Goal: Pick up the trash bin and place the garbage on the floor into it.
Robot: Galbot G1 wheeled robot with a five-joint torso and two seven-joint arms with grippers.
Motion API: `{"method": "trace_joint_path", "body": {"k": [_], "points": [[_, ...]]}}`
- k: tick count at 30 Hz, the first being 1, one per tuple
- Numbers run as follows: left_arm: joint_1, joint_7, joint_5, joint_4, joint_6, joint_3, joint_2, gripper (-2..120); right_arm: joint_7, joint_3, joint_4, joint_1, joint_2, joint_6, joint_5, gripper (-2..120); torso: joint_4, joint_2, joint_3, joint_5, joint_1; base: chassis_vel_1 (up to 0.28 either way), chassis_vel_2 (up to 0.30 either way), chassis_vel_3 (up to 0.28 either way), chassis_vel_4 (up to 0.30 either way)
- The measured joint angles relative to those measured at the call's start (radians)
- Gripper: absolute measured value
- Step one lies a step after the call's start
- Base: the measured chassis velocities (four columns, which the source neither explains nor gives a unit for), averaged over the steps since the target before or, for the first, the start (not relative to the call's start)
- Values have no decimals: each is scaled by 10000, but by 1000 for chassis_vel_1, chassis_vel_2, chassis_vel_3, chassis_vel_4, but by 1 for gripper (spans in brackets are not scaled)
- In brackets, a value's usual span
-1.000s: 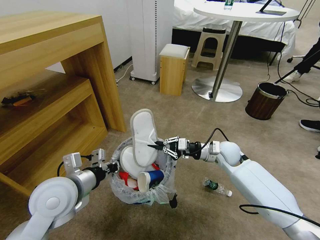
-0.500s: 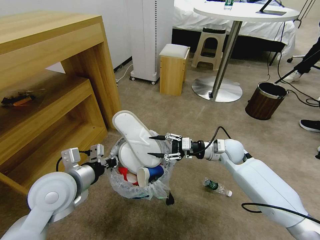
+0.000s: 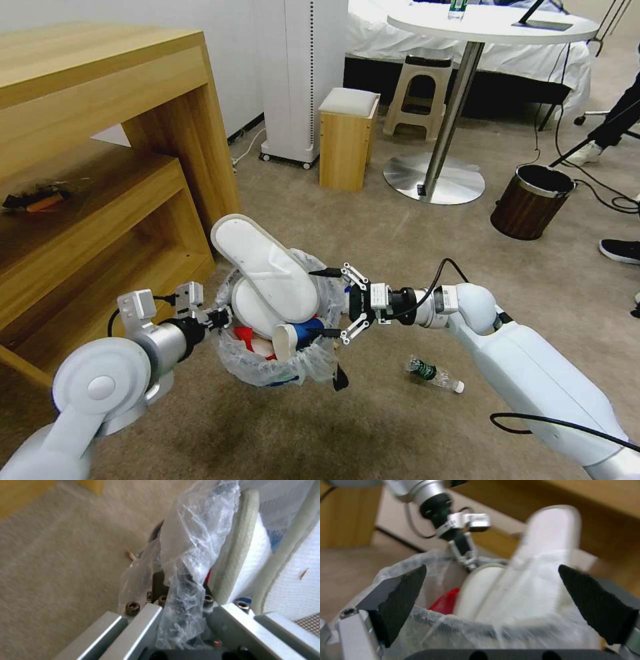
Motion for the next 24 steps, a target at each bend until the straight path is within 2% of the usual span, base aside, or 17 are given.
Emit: {"method": "trace_joint_path", "body": {"k": [2, 3, 6, 7, 8, 11, 15, 17, 18, 19, 22, 24], "points": [[-18, -114, -70, 41, -1, -364, 100, 0, 1490, 397, 390, -467, -128, -214, 218, 100, 2, 0, 0, 0, 0, 0, 0, 0, 0], [-18, -114, -70, 41, -1, -364, 100, 0, 1490, 397, 390, -467, -128, -214, 218, 100, 2, 0, 0, 0, 0, 0, 0, 0, 0], [209, -341, -249, -65, -2, -724, 235, 0, 3896, 1147, 1114, -1210, -295, -978, 305, 100, -2, 0, -1, 1, 0, 0, 0, 0, 0], [319, -427, -336, -133, -1, -867, 248, 0, 4985, 1459, 1389, -1489, -357, -1348, 202, 100, 2, 0, -1, 1, 0, 0, 0, 0, 0], [319, -427, -336, -133, -1, -867, 248, 0, 4985, 1459, 1389, -1489, -357, -1348, 202, 100, 2, 0, -1, 1, 0, 0, 0, 0, 0], [466, -560, -428, -205, -1, -1151, 229, 0, 6805, 2168, 1887, -2099, -561, -2159, 21, 100, 1, 0, -1, 1, 0, 0, 0, 0, 0], [491, -589, -435, -212, -1, -1219, 211, 0, 7399, 2624, 2135, -2544, -793, -2691, 18, 100, -1, 1, -1, 1, 0, 0, 0, 0, 0], [480, -664, -373, -168, -1, -1229, 191, 0, 7590, 3112, 2297, -3035, -1168, -3411, 21, 100, -2, 1, -1, 0, 0, 0, 0, 0, 0], [480, -674, -325, -157, -1, -1232, 185, 0, 7587, 3272, 2308, -3231, -1370, -3794, -18, 100, 0, 0, -2, 1, 0, 0, 0, 0, 0], [480, -674, -325, -157, -1, -1232, 185, 0, 7587, 3272, 2308, -3231, -1370, -3794, -18, 100, 0, 0, -2, 1, 0, 0, 0, 0, 0], [523, -693, -251, -199, 1, -1327, 158, 0, 7267, 3429, 2040, -3672, -2001, -4936, -179, 100, -2, 0, -1, 0, 0, 0, 0, 0, 0], [564, -694, -251, -249, 4, -1374, 155, 0, 7210, 3371, 1918, -3715, -2095, -5226, -206, 100, -2, 1, -1, 1, 0, 0, 0, 0, 0]]}}
